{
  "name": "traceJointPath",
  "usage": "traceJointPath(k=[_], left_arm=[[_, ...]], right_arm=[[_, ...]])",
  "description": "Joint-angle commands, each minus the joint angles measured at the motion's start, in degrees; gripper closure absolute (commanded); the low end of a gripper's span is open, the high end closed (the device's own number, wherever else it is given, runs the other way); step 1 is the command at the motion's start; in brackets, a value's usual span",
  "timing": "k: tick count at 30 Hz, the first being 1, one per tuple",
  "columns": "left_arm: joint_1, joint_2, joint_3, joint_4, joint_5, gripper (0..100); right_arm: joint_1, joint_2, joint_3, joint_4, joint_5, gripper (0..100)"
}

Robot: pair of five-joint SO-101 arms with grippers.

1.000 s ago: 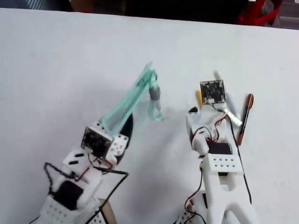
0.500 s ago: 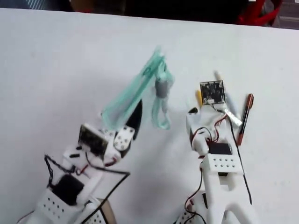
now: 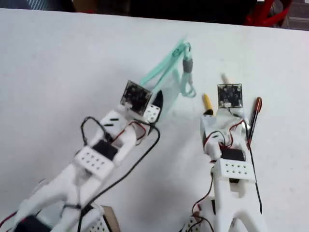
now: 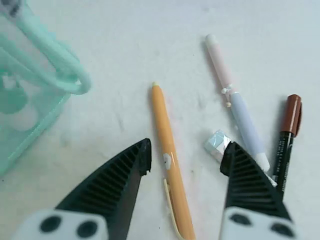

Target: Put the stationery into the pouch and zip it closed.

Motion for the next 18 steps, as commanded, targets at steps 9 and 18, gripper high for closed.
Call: traceJointPath(k=[9,18], left_arm=[[-0.2,-0.4,-6.6,9.1,13.8,84],[-0.4,-3.6,-13.6,25.5,15.6,82]], right_arm=[[1.9,-0.8,-0.4,-1.4,-2.9,77.2],[1.6,-0.8,-0.4,-1.4,-2.9,77.2]])
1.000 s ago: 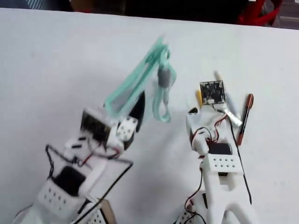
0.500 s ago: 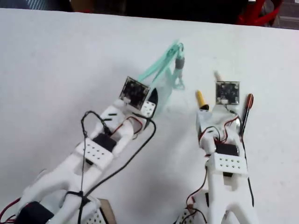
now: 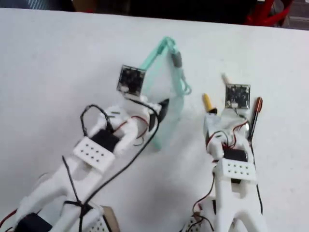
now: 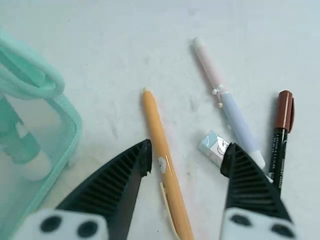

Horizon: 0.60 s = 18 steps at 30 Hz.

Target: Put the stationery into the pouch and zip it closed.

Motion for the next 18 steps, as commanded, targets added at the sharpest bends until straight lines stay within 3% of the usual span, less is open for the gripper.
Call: traceJointPath(k=[1,12,18], left_arm=[[-0.1,-3.9,-2.8,1.1,0.6,82],[0.4,-14.3,-0.6,3.3,0.3,80],[3.6,-19.3,4.2,3.3,-6.2,80]], right_arm=[[-0.3,-0.8,-0.4,-0.9,-0.5,77.2],[-1.0,-0.8,-0.4,-0.9,-0.4,77.2],[-1.1,-0.8,-0.4,-0.9,-0.4,77.2]])
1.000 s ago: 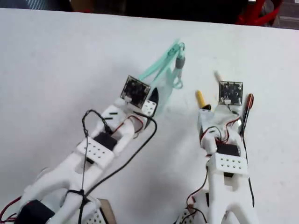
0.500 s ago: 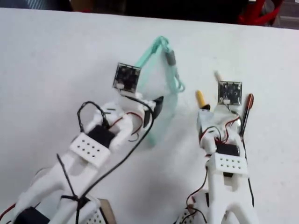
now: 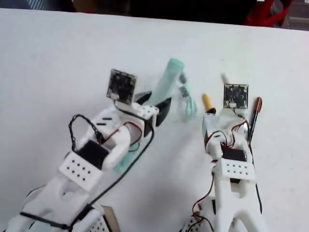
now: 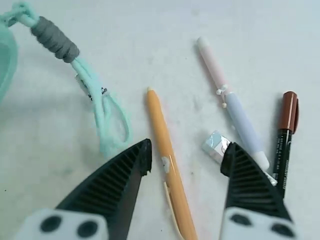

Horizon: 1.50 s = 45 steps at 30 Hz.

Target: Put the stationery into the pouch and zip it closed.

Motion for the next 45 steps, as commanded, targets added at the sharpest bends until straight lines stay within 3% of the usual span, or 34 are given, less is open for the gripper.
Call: traceJointPath(k=[1,7,13,21,27,31,37,42,45], left_arm=[[1.9,-4.9,1.4,0.1,-3.6,80],[0.5,-6.1,3.4,0.4,-5.7,80],[1.7,-6.2,1.8,6.0,-11.5,80],[1.8,-6.2,1.6,6.2,-11.5,80],[-4.4,-6.2,2.0,6.2,-11.5,80],[-9.1,-6.1,4.1,4.2,-10.2,80],[-10.2,-6.2,14.2,-10.0,-3.4,84],[-10.4,-6.2,16.4,-12.8,-3.3,85],[-10.3,-6.2,16.6,-12.8,-3.0,85]], right_arm=[[-0.4,-0.8,-0.4,-0.9,-0.4,77.2],[-0.4,-0.8,-0.4,-0.9,-0.4,77.2],[-0.4,-0.8,-0.4,-0.9,-0.4,77.2],[-2.1,1.1,-0.5,-0.9,-0.4,77.2],[-1.6,11.5,-7.6,0.0,2.6,77.3],[1.7,14.9,-21.2,14.5,2.6,77.3],[0.0,21.7,-48.9,40.5,6.2,77.3],[-3.6,34.5,-68.9,52.4,20.0,77.3],[-2.9,43.8,-80.2,53.9,20.0,77.5]])
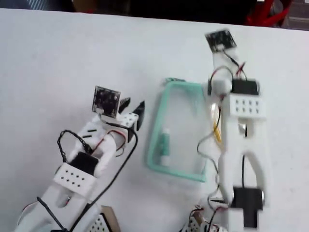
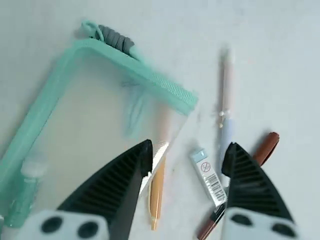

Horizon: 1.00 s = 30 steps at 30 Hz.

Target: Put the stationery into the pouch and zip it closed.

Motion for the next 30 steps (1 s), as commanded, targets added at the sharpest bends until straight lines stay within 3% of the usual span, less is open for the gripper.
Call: traceJointPath(k=[1,7,14,21,30], left_arm=[[-0.2,-0.9,-0.2,-1.5,0.8,85],[0.0,-0.9,-0.2,-1.3,0.8,85],[0.0,-0.8,-0.2,-1.3,0.6,85],[0.1,-0.8,1.8,-4.7,0.4,85],[0.1,-0.8,1.9,-4.8,0.4,85]], right_arm=[[0.5,9.8,-15.7,1.5,0.9,78.6],[1.5,30.2,-36.1,-0.5,1.0,98.8],[3.0,50.1,-55.6,1.5,1.0,98.1],[5.0,61.6,-72.4,12.0,2.1,98.1],[3.3,67.6,-82.6,28.9,23.9,98.1]])
